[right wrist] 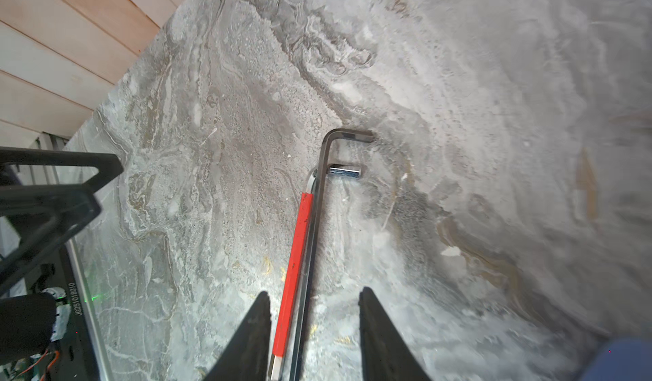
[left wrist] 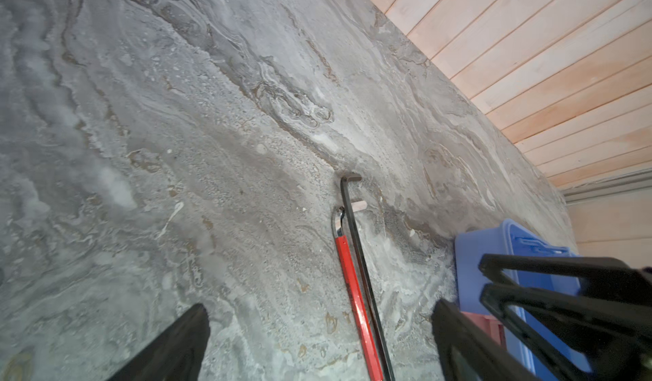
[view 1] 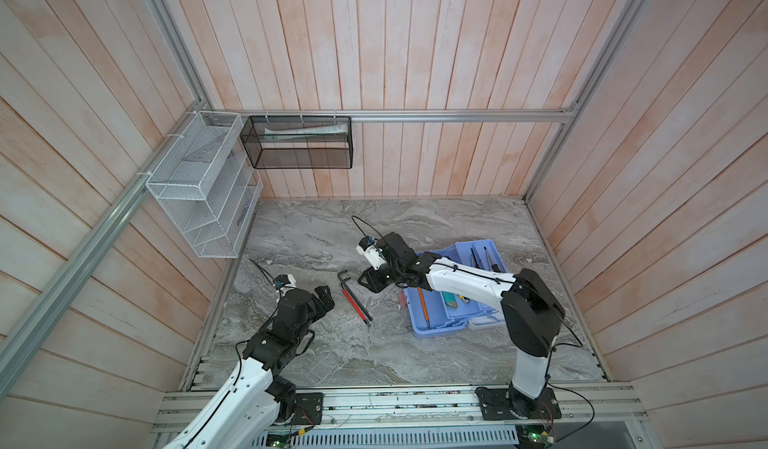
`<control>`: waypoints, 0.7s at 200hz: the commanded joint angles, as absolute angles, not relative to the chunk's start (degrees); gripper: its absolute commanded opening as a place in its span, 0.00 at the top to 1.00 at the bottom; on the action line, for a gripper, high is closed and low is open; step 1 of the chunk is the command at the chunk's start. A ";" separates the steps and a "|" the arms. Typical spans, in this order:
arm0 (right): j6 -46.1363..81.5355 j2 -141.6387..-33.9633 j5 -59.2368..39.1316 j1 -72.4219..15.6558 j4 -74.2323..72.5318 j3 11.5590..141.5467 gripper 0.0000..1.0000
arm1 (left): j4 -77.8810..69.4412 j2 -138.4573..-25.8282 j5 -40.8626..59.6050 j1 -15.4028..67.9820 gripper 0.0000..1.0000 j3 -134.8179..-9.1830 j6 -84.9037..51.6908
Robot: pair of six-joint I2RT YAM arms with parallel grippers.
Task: Pack the tool kit
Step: 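Move the right gripper back to the red and black hex keys, then grasp the black hex key with the right gripper and lift it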
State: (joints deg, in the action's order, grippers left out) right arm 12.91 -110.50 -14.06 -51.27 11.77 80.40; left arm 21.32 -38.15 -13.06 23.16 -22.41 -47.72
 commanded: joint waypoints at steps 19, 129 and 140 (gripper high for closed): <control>11.10 -118.71 -14.36 -52.29 12.56 86.85 0.60 | 26.63 -35.07 -14.06 22.76 0.00 -19.96 -49.58; 9.68 -130.69 -15.46 -52.73 15.64 95.61 0.67 | 26.63 -35.93 -12.92 22.68 0.00 -19.04 -49.13; 9.75 -131.14 -15.64 -52.77 15.69 95.90 0.69 | 26.77 -35.90 -13.00 22.68 0.00 -19.00 -49.04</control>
